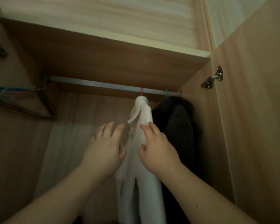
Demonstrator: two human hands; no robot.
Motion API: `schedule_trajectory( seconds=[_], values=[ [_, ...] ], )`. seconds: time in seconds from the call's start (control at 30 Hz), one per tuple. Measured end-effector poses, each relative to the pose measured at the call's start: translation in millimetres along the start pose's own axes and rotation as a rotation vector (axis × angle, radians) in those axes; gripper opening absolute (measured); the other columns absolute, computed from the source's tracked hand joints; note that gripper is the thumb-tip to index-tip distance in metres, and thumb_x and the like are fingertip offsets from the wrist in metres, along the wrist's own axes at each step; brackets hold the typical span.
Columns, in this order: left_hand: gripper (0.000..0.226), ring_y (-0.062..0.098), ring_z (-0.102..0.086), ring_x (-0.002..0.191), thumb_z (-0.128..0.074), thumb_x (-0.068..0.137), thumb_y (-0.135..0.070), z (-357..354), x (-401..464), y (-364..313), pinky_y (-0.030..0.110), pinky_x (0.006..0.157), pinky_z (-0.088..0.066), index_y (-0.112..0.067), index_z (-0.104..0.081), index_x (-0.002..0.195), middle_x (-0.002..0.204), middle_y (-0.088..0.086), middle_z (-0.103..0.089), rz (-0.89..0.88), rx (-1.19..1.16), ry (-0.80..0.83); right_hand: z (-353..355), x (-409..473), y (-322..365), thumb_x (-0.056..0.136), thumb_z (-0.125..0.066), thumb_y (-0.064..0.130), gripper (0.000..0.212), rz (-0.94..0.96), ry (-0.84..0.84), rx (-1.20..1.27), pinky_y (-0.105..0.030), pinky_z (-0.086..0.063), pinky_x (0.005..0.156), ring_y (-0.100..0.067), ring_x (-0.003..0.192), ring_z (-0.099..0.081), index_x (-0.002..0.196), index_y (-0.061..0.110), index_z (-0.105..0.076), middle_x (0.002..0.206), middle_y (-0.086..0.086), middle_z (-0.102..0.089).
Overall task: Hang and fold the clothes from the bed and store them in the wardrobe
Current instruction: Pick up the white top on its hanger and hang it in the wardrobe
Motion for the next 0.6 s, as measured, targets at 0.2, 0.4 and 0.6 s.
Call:
schedule_trajectory(
  seconds=[0.2, 0.4, 0.6],
  values=[
    [0.07, 0.024, -0.026, 0.146, -0.041, 0.086, -0.041, 27, -84, -26, 0.045, 0.112, -0.033, -0.028, -0.024, 0.153, 0.157, 0.003, -0.031, -0.011, -0.038, 0.126, 13, -105, 15, 0.097, -0.047, 0.028, 0.067, -0.096, 0.126, 0.018, -0.039, -0.043, 0.107, -0.02, 0.146, -0.022, 0.156, 0.032, -0.018, 0.164, 0.003, -0.018],
    [0.064, 0.029, -0.033, 0.142, -0.047, 0.091, -0.035, 60, -189, -39, 0.052, 0.112, -0.036, -0.022, -0.029, 0.152, 0.152, 0.008, -0.04, 0.009, -0.145, 0.221, 34, -225, 47, 0.094, -0.048, 0.029, 0.068, -0.18, 0.224, -0.07, -0.057, -0.026, 0.118, -0.025, 0.15, -0.021, 0.157, 0.031, -0.021, 0.163, -0.001, -0.027],
    [0.064, 0.032, -0.033, 0.143, -0.054, 0.092, -0.032, 100, -318, -61, 0.052, 0.112, -0.037, -0.02, -0.033, 0.151, 0.151, 0.01, -0.043, -0.069, -0.192, 0.297, 75, -363, 78, 0.095, -0.051, 0.031, 0.068, -0.249, 0.256, -0.161, -0.057, -0.024, 0.119, -0.024, 0.151, -0.02, 0.157, 0.033, -0.022, 0.162, 0.001, -0.03]
  ],
)
Point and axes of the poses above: each hand's wrist, its own x-axis towards the middle knuckle, its own z-axis out of the back of the hand, y = z × x, the point moved 4 cm from there along x, towards the middle knuckle
